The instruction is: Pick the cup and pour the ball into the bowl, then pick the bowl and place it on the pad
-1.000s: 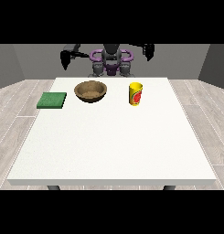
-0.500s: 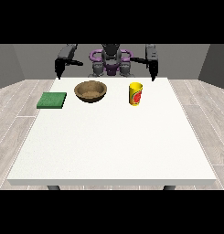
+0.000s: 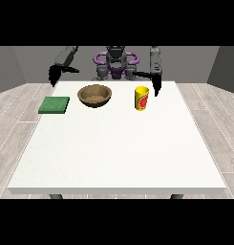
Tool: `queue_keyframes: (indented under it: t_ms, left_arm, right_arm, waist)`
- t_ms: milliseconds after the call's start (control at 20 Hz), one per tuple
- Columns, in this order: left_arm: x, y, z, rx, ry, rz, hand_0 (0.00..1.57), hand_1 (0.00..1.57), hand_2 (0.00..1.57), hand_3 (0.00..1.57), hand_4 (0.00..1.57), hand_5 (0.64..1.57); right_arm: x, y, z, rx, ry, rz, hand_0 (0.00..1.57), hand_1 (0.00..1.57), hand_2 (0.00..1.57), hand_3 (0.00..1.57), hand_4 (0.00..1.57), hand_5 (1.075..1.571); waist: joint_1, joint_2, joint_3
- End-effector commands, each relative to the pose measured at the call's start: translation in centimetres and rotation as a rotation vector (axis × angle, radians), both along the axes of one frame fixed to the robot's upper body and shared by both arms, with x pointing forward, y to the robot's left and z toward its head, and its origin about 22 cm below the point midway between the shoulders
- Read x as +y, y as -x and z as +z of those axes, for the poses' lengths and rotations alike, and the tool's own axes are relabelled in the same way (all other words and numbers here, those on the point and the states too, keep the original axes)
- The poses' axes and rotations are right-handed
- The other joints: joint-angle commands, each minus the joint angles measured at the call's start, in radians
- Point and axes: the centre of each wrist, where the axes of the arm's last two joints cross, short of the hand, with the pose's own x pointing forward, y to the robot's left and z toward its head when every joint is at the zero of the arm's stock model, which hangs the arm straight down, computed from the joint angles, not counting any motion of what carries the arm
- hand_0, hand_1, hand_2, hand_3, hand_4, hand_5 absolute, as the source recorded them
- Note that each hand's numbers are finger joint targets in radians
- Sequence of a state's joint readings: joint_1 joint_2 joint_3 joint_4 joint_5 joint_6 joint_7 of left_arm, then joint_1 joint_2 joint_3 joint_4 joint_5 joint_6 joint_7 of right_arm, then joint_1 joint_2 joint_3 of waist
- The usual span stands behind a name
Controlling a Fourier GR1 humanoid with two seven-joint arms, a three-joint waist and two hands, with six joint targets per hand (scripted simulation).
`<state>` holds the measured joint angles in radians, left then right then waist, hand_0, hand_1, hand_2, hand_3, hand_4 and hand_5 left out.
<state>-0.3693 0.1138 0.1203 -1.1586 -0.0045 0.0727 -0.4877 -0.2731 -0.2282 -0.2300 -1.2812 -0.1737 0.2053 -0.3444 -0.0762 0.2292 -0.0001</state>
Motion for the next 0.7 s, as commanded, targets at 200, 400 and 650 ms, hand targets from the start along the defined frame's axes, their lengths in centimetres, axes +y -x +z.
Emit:
queue_keyframes:
  t_ms: [200, 400, 650]
  left_arm:
    - [-1.0, -1.6, -3.4, -0.071, 0.011, 0.025, 0.00, 0.00, 0.00, 0.00, 0.00, 1.267]
    - [-0.8, -0.3, -6.0, -0.005, 0.014, 0.038, 0.00, 0.00, 0.00, 0.00, 0.00, 1.229]
    - [3.5, -1.3, -4.0, -0.059, -0.282, 0.205, 1.29, 1.29, 1.57, 1.57, 0.79, 1.524]
  right_arm:
    - [-0.3, -1.7, 2.0, -0.091, -0.001, 0.044, 0.00, 0.00, 0.00, 0.00, 0.00, 1.558]
    - [-3.9, -0.2, 0.0, 0.000, -0.004, 0.017, 0.00, 0.00, 0.00, 0.00, 0.00, 1.558]
    - [-3.0, -0.9, 1.1, -0.054, 0.000, 0.042, 0.00, 0.00, 0.00, 0.00, 0.00, 1.562]
  waist:
    - [-0.046, 0.103, -0.0007]
    - [-0.026, 0.030, -0.0003]
    - [-0.072, 0.070, 0.0009]
